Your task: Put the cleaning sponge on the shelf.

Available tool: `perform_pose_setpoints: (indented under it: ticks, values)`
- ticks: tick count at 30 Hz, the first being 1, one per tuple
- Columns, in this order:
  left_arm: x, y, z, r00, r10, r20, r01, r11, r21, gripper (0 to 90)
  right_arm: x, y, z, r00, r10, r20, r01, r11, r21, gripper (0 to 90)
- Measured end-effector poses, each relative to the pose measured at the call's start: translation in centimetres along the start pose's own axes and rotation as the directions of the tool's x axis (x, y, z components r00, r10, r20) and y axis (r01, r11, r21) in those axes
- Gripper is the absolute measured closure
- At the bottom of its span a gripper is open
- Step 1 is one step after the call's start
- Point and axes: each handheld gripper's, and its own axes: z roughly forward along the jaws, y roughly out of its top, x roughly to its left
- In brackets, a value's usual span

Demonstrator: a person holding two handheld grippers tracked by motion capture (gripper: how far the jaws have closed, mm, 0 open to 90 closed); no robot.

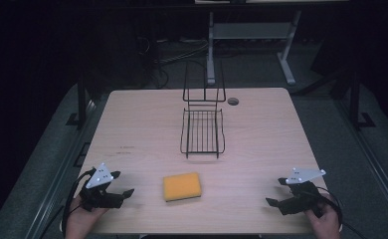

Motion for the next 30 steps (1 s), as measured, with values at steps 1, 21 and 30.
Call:
perform_pose_setpoints:
  ticks: [1,21,30]
  values:
    - [0.0,0.0,0.0,1.0,0.001,0.001,-0.001,1.0,0.003,20.5,0.0,0.0,0.0,1.0,-0.002,0.0,0.002,1.0,0.0,13.9]
    - [-1.0,0.7,0.0,0.9977,0.056,0.038,-0.056,0.9983,-0.016,20.7,0.4,0.2,0.2,0.9997,-0.024,-0.003,0.024,1.0,0.009,13.8]
    - [-1.5,1.0,0.2,0.9947,0.089,0.052,-0.089,0.996,-0.008,20.6,0.3,0.2,0.2,0.9998,-0.019,-0.007,0.019,1.0,0.006,13.9]
